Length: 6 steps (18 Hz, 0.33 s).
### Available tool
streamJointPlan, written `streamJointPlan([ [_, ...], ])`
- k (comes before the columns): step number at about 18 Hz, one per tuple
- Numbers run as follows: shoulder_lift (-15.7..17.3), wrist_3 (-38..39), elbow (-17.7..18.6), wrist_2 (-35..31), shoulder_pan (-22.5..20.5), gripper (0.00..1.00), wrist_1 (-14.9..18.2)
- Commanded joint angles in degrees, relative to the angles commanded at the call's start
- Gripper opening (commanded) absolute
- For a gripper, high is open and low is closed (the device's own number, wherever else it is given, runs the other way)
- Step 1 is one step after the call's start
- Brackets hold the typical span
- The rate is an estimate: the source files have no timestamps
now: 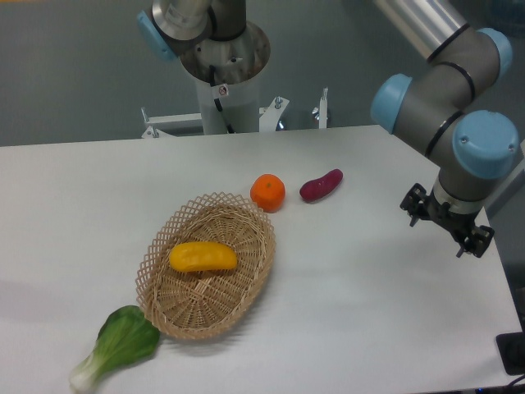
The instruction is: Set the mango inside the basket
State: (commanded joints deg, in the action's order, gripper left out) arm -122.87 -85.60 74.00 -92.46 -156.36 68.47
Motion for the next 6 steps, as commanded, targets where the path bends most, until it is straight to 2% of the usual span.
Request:
streamJointPlan([
  [6,0.1,-0.1,0.4,-0.1,0.0,1.0,-0.1],
])
